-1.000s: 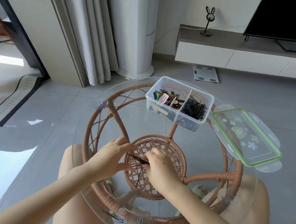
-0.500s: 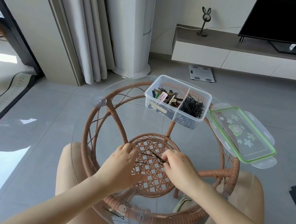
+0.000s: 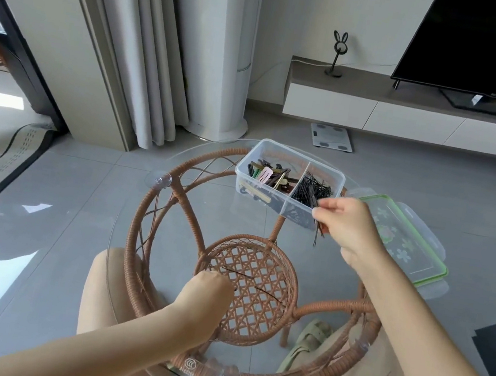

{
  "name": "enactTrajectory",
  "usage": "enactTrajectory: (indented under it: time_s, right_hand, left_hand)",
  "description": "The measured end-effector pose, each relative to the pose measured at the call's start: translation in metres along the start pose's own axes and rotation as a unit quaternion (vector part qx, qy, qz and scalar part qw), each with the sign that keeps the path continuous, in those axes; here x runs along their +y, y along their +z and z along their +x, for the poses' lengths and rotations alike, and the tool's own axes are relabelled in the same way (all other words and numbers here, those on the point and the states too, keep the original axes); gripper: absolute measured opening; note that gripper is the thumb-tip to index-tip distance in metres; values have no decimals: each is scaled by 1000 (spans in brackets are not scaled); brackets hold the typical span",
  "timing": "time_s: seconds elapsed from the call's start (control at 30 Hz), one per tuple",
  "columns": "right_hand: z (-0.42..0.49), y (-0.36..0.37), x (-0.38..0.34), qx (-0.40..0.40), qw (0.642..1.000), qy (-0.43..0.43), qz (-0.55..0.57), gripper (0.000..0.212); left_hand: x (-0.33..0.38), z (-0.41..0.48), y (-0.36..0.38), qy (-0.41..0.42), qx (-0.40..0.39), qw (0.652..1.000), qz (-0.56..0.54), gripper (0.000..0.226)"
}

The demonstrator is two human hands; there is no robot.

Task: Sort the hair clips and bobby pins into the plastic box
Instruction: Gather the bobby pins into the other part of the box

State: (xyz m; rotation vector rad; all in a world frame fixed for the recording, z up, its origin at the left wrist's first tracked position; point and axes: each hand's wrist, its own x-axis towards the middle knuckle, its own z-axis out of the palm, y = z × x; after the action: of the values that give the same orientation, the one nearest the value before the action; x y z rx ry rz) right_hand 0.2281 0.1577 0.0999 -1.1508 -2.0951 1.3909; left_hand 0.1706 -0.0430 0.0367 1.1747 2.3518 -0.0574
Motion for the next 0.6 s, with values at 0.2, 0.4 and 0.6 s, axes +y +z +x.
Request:
enactTrajectory:
  time_s: [0.2, 0.4, 0.6]
  right_hand:
    - [72, 6, -4, 113, 988, 58, -87, 11]
    - [87, 1, 0, 68, 987, 37, -142, 24]
    - [56, -29, 16, 55, 998, 7, -33, 32]
  left_hand:
    - [7, 9, -35, -12, 33, 998, -43, 18]
    - [36, 44, -108, 27, 81, 984, -158, 32]
    - [94, 109, -158, 19, 162, 978, -126, 42]
